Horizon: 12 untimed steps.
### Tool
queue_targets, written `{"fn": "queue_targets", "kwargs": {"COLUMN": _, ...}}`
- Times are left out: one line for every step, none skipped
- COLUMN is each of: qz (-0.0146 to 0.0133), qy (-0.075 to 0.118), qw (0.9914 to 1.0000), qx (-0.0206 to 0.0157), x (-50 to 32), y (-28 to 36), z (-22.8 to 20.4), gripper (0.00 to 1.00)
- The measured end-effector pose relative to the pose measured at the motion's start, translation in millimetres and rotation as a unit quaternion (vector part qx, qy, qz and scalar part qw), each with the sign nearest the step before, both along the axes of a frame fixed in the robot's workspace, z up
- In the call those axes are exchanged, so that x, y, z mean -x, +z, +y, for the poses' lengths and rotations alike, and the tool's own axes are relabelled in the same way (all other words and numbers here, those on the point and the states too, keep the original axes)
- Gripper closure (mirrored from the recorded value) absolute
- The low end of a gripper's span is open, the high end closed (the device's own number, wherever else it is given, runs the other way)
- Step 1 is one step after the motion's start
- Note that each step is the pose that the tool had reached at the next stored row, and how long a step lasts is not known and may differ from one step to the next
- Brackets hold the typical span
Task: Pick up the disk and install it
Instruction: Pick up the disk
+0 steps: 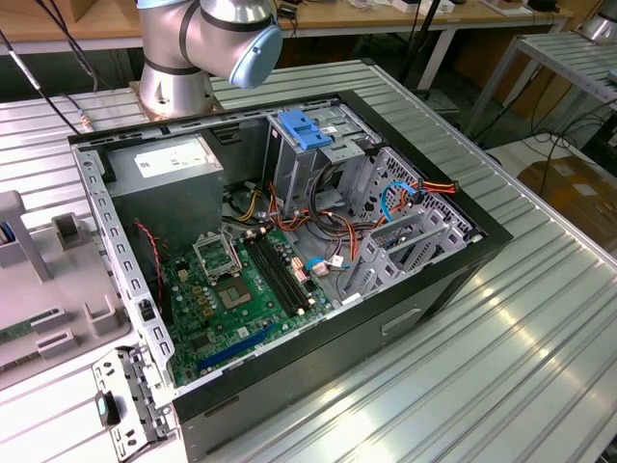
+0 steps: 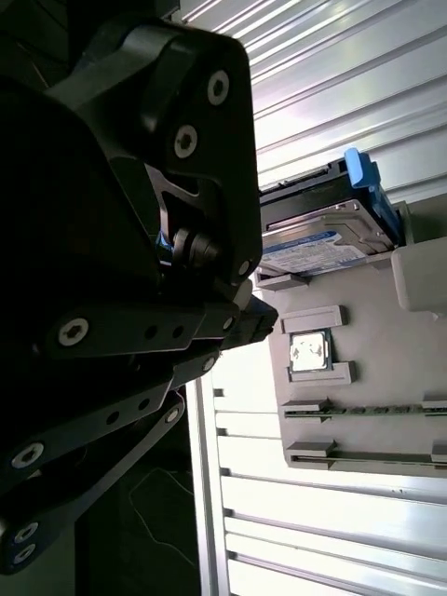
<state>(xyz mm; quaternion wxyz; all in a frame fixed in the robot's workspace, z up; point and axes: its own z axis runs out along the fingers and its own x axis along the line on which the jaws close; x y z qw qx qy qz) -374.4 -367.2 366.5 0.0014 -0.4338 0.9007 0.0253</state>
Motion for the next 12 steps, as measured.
{"fn": "queue_targets", "kwargs": {"qz": 0.0, "qy": 0.002, "qw": 1.0, "qx": 0.0, "x": 0.0, "y": 0.0, "z": 0.0, "gripper": 0.89}}
{"fn": "queue_targets", "kwargs": {"qz": 0.0, "qy": 0.004, "qw": 0.99999, "qx": 0.0, "x": 0.0, "y": 0.0, "z": 0.0, "gripper": 0.89}}
{"fn": "queue_targets", "kwargs": {"qz": 0.0, "qy": 0.008, "qw": 0.99997, "qx": 0.0, "x": 0.0, "y": 0.0, "z": 0.0, "gripper": 0.89}}
{"fn": "queue_targets", "kwargs": {"qz": 0.0, "qy": 0.011, "qw": 0.99994, "qx": 0.0, "x": 0.0, "y": 0.0, "z": 0.0, "gripper": 0.89}}
{"fn": "queue_targets", "kwargs": {"qz": 0.0, "qy": 0.014, "qw": 0.99991, "qx": 0.0, "x": 0.0, "y": 0.0, "z": 0.0, "gripper": 0.89}}
{"fn": "queue_targets", "kwargs": {"qz": 0.0, "qy": 0.018, "qw": 0.99984, "qx": 0.0, "x": 0.0, "y": 0.0, "z": 0.0, "gripper": 0.89}}
{"fn": "queue_targets", "kwargs": {"qz": 0.0, "qy": 0.02, "qw": 0.9998, "qx": 0.0, "x": 0.0, "y": 0.0, "z": 0.0, "gripper": 0.89}}
{"fn": "queue_targets", "kwargs": {"qz": 0.0, "qy": 0.023, "qw": 0.99974, "qx": 0.0, "x": 0.0, "y": 0.0, "z": 0.0, "gripper": 0.89}}
{"fn": "queue_targets", "kwargs": {"qz": 0.0, "qy": 0.026, "qw": 0.99967, "qx": 0.0, "x": 0.0, "y": 0.0, "z": 0.0, "gripper": 0.89}}
{"fn": "queue_targets", "kwargs": {"qz": 0.0, "qy": 0.028, "qw": 0.9996, "qx": 0.0, "x": 0.0, "y": 0.0, "z": 0.0, "gripper": 0.89}}
{"fn": "queue_targets", "kwargs": {"qz": 0.0, "qy": 0.032, "qw": 0.99949, "qx": 0.0, "x": 0.0, "y": 0.0, "z": 0.0, "gripper": 0.89}}
{"fn": "queue_targets", "kwargs": {"qz": 0.0, "qy": 0.035, "qw": 0.99939, "qx": 0.0, "x": 0.0, "y": 0.0, "z": 0.0, "gripper": 0.89}}
